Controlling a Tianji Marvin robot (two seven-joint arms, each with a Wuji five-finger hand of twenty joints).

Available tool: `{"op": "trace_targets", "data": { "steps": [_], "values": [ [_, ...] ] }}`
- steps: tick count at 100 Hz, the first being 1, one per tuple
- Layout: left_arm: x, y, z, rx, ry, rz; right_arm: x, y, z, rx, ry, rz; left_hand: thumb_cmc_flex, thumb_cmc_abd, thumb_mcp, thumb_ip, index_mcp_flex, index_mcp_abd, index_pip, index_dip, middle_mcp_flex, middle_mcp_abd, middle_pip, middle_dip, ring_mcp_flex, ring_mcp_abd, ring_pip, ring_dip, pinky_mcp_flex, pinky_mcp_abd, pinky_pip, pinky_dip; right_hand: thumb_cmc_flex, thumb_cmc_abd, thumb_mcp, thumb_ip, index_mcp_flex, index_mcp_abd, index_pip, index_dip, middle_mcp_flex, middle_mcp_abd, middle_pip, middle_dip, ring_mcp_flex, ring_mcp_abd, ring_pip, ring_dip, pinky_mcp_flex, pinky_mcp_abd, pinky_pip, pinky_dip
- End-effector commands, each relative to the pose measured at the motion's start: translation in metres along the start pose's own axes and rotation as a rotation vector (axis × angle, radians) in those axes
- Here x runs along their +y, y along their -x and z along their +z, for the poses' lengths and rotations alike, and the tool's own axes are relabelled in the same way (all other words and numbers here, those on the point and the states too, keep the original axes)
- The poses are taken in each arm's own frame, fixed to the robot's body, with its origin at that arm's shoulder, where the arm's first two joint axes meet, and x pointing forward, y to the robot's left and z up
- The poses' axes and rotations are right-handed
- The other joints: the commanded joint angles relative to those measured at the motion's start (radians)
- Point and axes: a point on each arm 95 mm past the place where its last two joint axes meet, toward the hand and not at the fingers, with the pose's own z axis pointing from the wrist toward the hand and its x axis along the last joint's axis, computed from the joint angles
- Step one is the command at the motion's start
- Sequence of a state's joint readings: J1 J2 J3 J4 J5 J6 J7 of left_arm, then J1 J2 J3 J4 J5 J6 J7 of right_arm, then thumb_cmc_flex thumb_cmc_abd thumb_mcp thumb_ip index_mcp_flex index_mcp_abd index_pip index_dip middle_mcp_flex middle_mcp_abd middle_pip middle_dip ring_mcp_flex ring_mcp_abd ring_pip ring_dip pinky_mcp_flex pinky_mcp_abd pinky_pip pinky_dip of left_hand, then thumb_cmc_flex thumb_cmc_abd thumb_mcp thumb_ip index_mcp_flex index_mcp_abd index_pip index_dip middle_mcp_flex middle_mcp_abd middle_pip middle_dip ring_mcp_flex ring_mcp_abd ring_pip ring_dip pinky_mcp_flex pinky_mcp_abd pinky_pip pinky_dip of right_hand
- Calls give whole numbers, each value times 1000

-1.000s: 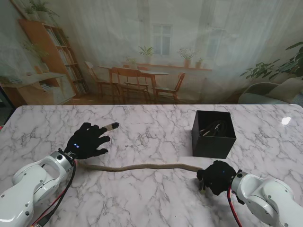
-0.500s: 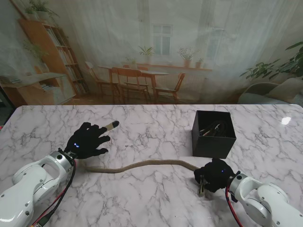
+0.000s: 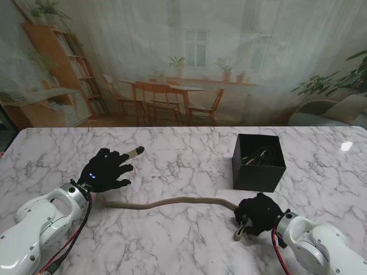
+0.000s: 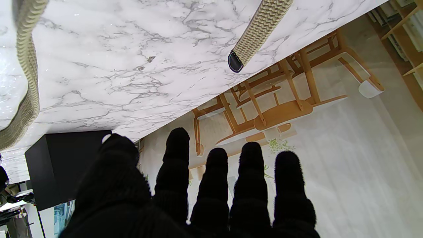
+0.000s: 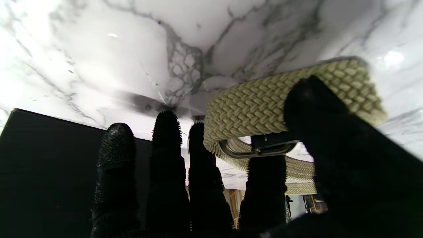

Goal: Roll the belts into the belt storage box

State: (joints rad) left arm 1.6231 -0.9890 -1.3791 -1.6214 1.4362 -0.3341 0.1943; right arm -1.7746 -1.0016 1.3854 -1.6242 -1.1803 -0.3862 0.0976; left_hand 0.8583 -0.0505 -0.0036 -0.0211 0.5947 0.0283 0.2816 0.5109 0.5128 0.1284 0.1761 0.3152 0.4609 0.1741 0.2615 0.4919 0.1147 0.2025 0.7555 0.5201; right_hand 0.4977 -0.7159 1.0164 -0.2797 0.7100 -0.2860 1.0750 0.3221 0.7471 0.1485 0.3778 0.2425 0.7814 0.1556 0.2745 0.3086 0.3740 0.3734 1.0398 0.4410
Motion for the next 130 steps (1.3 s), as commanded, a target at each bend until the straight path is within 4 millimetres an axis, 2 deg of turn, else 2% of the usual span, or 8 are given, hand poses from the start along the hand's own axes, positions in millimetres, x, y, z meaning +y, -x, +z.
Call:
{"op": "trace_targets", "data": {
  "steps": [1,49,58,81,96,116,123,130],
  "values": [
    [-5,-5,4,0,2,-19,-5,-2,0,-5,15,20,-3,44,-23,3,6,23,-6,-8,14,20,-9,9,-5,22,-17,5,-16,38,-31,7,6,51,14,8,69,24,119,-1,151,-48,-5,-16,59,-6,-23,-14,0,52,-9,-10],
    [9,-25,15,-3,45,-76,-7,1,9,38,163,8,-5,45,-24,3,7,22,-7,-8,17,19,-12,8,-3,21,-19,4,-16,41,-33,10,46,95,32,-1,-1,153,-63,-107,700,-177,430,268,400,-178,241,181,181,-121,186,31],
    [11,-26,14,-7,46,-79,-8,1,10,47,179,12,-4,45,-24,3,7,24,-8,-8,16,20,-11,9,-4,22,-19,5,-16,41,-33,10,-2,143,105,136,-94,208,-361,-108,712,-173,461,273,428,-178,255,191,193,-118,204,4],
    [12,-27,13,-9,45,-82,-12,-1,15,46,215,81,-4,45,-24,3,5,26,-10,-9,17,19,-11,9,-5,23,-18,5,-16,40,-33,11,86,228,112,153,-436,-9,-387,-85,714,-120,562,285,516,-112,320,200,214,-67,218,-6],
    [12,-27,12,-8,42,-80,-14,-3,15,45,215,108,-3,45,-23,3,4,25,-10,-9,16,20,-10,10,-5,23,-18,6,-16,40,-33,11,143,318,88,155,-214,-152,-320,-56,713,-100,527,260,508,-94,318,190,196,-37,208,-12],
    [12,-26,12,-9,40,-79,-16,-3,14,57,177,117,-4,45,-25,3,5,26,-9,-9,16,21,-9,10,-6,23,-17,6,-16,38,-33,11,157,196,36,-1,122,45,-87,-283,709,-144,248,169,428,-149,220,164,154,-83,169,-6],
    [12,-26,12,-9,39,-79,-16,-3,14,62,168,116,-3,45,-24,3,5,26,-9,-9,16,18,-9,10,-6,23,-17,6,-16,39,-33,12,-43,175,18,12,118,184,-129,-189,670,-175,151,147,395,-166,182,147,146,-115,164,1],
    [12,-26,12,-9,40,-80,-15,-4,13,72,143,112,-2,45,-23,3,5,28,-9,-9,16,21,-9,10,-7,24,-17,6,-17,39,-33,12,-212,218,4,144,142,254,-326,-1,638,-174,119,144,363,-166,158,133,125,-122,152,5]
  ]
}}
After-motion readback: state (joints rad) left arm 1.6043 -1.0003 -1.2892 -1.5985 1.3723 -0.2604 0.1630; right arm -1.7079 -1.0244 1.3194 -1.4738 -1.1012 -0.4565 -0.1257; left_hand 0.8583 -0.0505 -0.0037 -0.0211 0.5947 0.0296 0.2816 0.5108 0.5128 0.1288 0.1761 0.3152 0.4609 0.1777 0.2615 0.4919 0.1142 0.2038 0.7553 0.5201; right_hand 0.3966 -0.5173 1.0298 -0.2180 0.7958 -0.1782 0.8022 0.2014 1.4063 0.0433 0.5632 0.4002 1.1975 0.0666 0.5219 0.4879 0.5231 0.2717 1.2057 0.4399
